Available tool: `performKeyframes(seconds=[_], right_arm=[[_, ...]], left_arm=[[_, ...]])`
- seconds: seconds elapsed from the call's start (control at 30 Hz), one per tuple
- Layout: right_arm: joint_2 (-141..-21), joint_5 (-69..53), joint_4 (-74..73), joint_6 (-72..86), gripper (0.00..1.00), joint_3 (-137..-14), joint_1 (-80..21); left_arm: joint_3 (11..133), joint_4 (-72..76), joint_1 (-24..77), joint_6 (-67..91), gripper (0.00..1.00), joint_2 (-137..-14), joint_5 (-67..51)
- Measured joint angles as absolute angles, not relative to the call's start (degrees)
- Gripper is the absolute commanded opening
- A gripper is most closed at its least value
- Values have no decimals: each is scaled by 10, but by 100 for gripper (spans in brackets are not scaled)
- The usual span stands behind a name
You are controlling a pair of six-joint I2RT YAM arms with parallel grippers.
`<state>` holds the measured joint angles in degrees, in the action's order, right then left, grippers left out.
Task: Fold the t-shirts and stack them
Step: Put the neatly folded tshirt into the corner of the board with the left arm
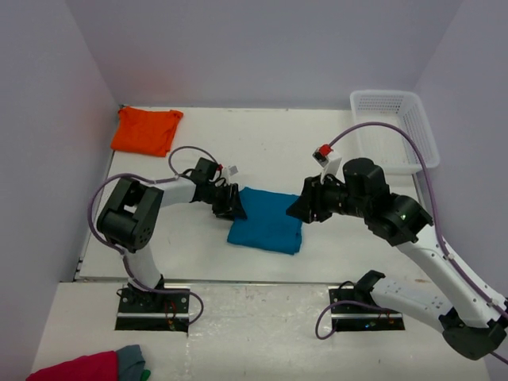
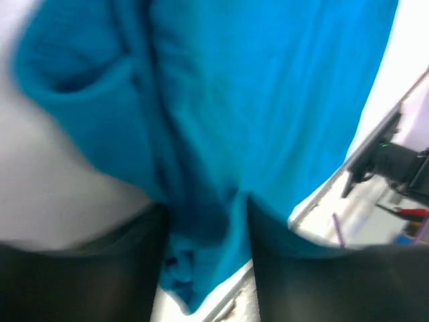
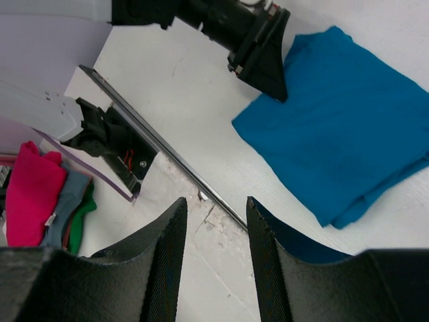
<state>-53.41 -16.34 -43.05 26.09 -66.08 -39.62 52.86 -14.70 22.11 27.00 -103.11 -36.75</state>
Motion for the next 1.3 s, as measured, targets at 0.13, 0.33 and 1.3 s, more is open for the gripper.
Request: performKeyframes(seconds=[0.13,0.33,1.3], right_arm=[[-522,-173,-425,263,42,-661,-385],[-497,-184,-423,266,43,-652,-363],[-510,-221,-398,272,43,-585,-356]], left_arm=[[509,-80,249,313,0,-1068,-397],[492,10,253,361,0,-1094,-443],[806,-237,199,71,0,-971,-28]])
